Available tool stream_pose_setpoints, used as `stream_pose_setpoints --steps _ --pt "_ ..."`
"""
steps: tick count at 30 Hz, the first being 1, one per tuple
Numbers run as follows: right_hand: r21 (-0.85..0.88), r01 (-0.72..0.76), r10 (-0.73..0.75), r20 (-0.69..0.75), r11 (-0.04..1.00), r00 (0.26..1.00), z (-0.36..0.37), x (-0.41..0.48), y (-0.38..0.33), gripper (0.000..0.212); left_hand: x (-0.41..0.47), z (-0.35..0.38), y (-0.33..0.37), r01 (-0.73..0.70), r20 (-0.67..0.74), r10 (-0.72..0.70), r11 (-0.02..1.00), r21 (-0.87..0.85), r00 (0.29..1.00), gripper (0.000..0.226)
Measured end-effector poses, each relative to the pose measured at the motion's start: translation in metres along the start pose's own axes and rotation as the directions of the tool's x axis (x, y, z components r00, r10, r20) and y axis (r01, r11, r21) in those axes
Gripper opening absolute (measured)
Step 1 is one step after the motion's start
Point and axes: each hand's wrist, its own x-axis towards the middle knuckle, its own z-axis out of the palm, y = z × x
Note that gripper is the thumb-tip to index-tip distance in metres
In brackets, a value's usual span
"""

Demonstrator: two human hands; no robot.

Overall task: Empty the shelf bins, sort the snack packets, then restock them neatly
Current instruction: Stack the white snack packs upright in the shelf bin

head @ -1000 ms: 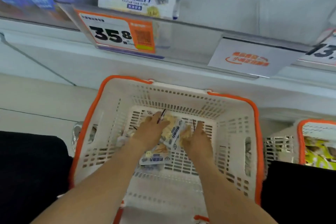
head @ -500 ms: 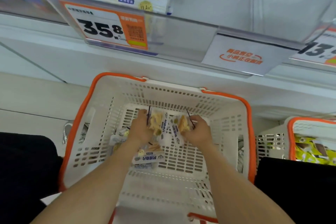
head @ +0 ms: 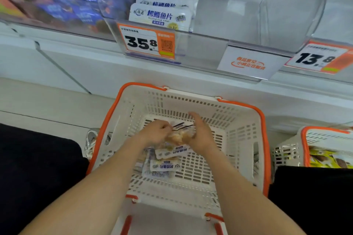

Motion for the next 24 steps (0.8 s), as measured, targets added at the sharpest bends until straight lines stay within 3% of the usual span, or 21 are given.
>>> stream_pose_setpoints --steps 1,4,6,7,10,11,13,15,16,17,18,21,24 --pt "0.015 -0.003 0.003 0.018 1.000 1.000 0.006 -0.001 -0.002 0.077 -0.005 -0.003 -0.001 -0.010 0.011 0.009 1.000 0.021 1.000 0.034" --pt "0.062 -0.080 0.073 0.103 0.995 0.992 0.019 -0.002 -0.008 0.054 -0.009 -0.010 -0.012 0.000 0.047 -0.006 0.993 0.116 0.999 0.035" --pt "0.053 -0.133 0.127 0.097 0.990 0.987 0.028 0.001 -0.009 0.056 -0.008 -0.013 -0.022 0.013 0.011 -0.015 0.987 0.157 1.000 0.032" --pt "0.027 -0.185 0.182 0.090 0.982 0.979 0.031 0.001 -0.009 0.056 -0.009 -0.016 -0.024 0.034 -0.018 -0.032 0.987 0.158 0.999 0.032" --pt "-0.116 -0.410 0.422 0.123 0.905 0.898 0.045 -0.004 0.003 0.016 -0.011 -0.021 -0.038 0.145 -0.110 -0.131 0.981 0.132 0.985 0.032" --pt "-0.120 -0.476 0.490 0.148 0.871 0.859 0.055 -0.006 0.010 0.013 -0.013 -0.022 -0.040 0.184 -0.120 -0.171 0.977 0.104 0.978 0.033" --pt "-0.050 -0.594 0.590 0.205 0.803 0.781 0.073 -0.010 0.015 0.043 -0.010 -0.020 -0.048 0.243 -0.094 -0.238 0.969 0.043 0.967 0.041" --pt "0.043 -0.663 0.633 0.257 0.748 0.731 0.093 -0.007 0.018 0.106 -0.006 -0.015 -0.056 0.276 -0.058 -0.275 0.961 0.011 0.960 0.045" --pt "0.045 -0.675 0.644 0.259 0.737 0.720 0.099 -0.006 0.017 0.125 -0.004 -0.012 -0.062 0.288 -0.045 -0.289 0.957 -0.014 0.956 0.045" --pt "0.046 -0.678 0.650 0.243 0.734 0.720 0.103 -0.006 0.016 0.129 -0.002 -0.009 -0.066 0.293 -0.037 -0.295 0.955 -0.050 0.955 0.045" --pt "0.056 -0.682 0.657 0.224 0.729 0.720 0.105 -0.005 0.015 0.121 -0.001 -0.006 -0.069 0.296 -0.037 -0.300 0.950 -0.095 0.953 0.045" --pt "0.245 -0.679 0.622 0.274 0.692 0.733 0.104 0.004 0.023 0.050 0.001 -0.004 -0.072 0.274 -0.060 -0.291 0.941 -0.197 0.955 0.043" --pt "0.297 -0.695 0.643 0.264 0.655 0.719 0.077 0.014 0.031 0.038 0.004 -0.006 -0.066 0.205 -0.106 -0.248 0.928 -0.311 0.963 0.033"
